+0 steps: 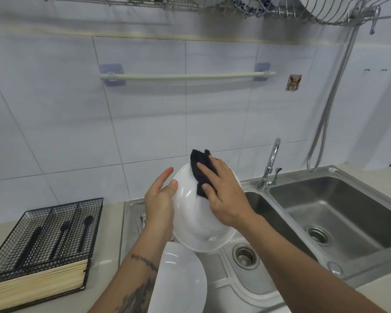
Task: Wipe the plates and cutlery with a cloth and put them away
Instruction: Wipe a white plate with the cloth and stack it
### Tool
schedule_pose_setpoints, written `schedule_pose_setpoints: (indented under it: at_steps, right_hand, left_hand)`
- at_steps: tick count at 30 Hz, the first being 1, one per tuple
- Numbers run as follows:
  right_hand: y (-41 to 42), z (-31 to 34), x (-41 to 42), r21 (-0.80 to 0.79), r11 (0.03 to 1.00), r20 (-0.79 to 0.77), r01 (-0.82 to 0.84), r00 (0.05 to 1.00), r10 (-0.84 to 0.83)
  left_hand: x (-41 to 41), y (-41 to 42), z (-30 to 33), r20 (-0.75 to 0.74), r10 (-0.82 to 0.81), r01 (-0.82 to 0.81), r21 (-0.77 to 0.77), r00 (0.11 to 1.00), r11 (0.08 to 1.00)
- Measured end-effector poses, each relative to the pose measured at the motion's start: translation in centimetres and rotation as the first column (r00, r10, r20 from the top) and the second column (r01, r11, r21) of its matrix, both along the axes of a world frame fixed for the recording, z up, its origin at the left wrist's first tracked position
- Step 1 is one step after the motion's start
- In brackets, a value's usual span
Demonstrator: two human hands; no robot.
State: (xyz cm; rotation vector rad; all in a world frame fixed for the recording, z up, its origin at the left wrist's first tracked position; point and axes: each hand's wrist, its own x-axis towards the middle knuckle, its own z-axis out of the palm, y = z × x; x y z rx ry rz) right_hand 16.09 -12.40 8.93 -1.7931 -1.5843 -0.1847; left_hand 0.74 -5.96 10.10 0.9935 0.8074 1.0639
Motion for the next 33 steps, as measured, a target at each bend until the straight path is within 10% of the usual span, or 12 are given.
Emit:
schedule_pose_setpoints:
  at_steps: [10, 21, 33]
  right_hand:
    - [-4.9, -6.9, -1.0, 0.103, 0.976, -0.334, 0.193, 0.931, -0.149]
    - [-3.6, -4.7, -4.1, 0.001, 0.995, 0.141, 0.096, 0.985, -0.095]
    - [-1.7, -2.3, -3.3, 0.013, 0.996, -0.024, 0.085, 0.996, -0.085]
  left_hand:
    - [0.4, 1.6, -1.8, 0.196, 0.089, -0.047, -0.210, 0.977, 0.977]
    - [2.9, 0.2, -1.8, 0.187, -0.095, 0.132, -0.195, 0.978, 0.972]
    - [-0.1, 0.4, -0.6, -0.172, -0.011, 0.041, 0.172, 0.985, 0.984]
